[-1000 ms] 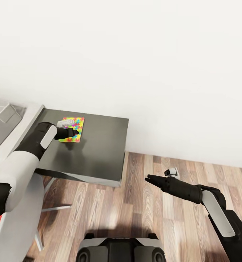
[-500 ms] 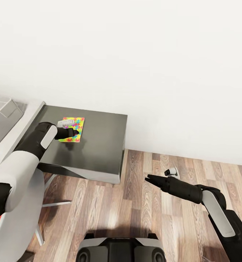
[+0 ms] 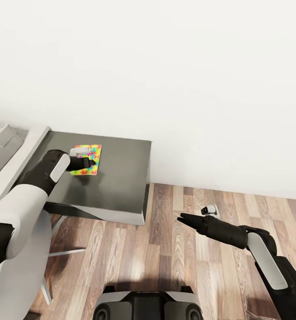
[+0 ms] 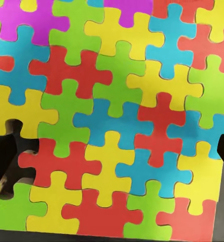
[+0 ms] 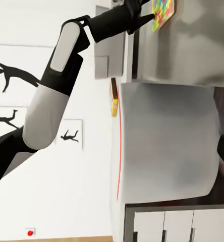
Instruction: Put all the toys in the child's room - the three board games (two on the bed and one on the table), the two jigsaw puzzles on the table, and the tennis ball on the table - inside the toy box on the table in the child's room.
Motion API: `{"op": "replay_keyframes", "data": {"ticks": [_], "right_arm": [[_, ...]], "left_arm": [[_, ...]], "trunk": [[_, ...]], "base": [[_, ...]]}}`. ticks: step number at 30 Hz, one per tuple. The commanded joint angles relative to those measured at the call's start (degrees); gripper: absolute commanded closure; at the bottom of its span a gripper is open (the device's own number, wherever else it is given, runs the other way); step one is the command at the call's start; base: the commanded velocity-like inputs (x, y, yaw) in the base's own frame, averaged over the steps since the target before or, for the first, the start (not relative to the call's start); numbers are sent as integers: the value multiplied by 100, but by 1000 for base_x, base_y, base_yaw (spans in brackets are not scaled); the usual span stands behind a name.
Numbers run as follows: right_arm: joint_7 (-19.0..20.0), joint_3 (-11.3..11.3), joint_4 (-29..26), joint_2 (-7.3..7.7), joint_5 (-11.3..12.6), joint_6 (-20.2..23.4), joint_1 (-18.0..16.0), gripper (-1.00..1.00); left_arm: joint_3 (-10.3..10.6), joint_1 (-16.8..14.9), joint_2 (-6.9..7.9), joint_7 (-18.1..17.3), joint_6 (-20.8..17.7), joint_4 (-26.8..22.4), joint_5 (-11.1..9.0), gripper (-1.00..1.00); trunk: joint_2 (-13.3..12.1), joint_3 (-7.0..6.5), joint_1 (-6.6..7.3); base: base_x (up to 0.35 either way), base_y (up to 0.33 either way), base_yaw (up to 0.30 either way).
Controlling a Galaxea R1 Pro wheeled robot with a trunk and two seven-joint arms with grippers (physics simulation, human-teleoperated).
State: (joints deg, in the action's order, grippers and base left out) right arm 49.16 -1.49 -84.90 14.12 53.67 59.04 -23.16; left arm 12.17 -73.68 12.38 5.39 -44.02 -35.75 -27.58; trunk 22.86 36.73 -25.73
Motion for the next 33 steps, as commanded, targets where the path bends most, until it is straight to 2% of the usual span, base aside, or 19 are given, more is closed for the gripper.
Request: {"op": "replay_keyframes", "data": {"ticks": [1, 13, 33], "right_arm": [[16, -4, 0, 3, -3, 20, -4, -100], [16, -2, 0, 3, -3, 20, -4, -100], [16, -7, 0, 3, -5, 20, -4, -100]], "left_arm": [[46, 3, 3, 41, -4, 110, -189, -100], [44, 3, 10, 41, -4, 111, -189, -100], [49, 3, 10, 33, 95, 112, -195, -100]], "trunk": [[6, 5, -5], [6, -45, -5], [6, -71, -5]], "base": [[-48, 0, -75], [-78, 0, -137], [-34, -20, -36]]}}
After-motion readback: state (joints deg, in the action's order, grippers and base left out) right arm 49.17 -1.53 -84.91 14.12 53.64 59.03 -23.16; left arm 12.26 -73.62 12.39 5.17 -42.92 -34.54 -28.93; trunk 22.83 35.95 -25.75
